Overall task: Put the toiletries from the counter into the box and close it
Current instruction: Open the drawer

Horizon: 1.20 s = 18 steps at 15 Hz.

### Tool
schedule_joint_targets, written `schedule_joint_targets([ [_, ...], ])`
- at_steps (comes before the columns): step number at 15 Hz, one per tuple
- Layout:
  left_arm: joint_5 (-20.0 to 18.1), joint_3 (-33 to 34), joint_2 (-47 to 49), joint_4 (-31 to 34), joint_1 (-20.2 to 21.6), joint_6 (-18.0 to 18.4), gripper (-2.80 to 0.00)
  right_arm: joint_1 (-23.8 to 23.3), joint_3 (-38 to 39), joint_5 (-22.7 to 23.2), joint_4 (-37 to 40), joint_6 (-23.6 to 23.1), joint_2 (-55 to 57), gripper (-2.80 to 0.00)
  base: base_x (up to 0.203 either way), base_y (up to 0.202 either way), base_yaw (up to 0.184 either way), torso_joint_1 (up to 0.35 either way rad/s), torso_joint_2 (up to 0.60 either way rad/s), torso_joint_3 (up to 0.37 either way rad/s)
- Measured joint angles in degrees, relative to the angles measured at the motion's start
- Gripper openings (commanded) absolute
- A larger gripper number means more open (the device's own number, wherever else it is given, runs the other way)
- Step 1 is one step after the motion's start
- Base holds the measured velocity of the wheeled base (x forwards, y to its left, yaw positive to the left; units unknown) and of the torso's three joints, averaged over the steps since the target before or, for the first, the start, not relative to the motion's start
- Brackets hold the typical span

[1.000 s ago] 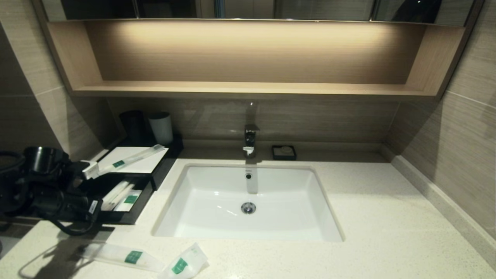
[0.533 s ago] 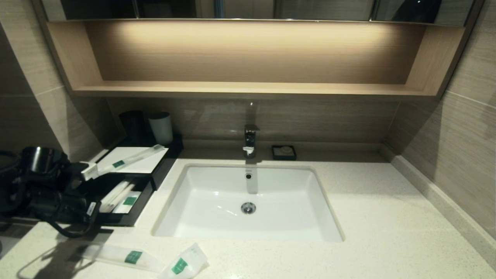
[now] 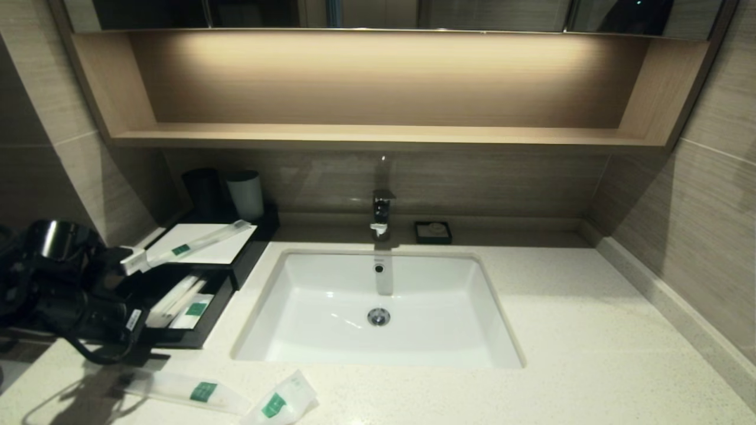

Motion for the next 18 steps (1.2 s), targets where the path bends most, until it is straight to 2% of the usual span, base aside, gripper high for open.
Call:
schedule_joint_targets([
  [5, -0.1, 0.4, -3.3, 0.2, 0.0, -0.1, -2.8, 0.0, 0.0, 0.0, 0.0, 0.0, 0.0, -2.8, 0.0, 0.0, 0.0, 0.0, 0.0, 0.0],
  [10, -0.4, 2.4, -10.4, 3.5, 0.0, 0.1, -2.8, 0.0, 0.0, 0.0, 0.0, 0.0, 0.0, -2.8, 0.0, 0.0, 0.0, 0.0, 0.0, 0.0],
  [18, -2.2, 5.1, -16.7, 3.1, -1.3, 0.9, -2.8, 0.0, 0.0, 0.0, 0.0, 0.0, 0.0, -2.8, 0.0, 0.0, 0.0, 0.0, 0.0, 0.0],
])
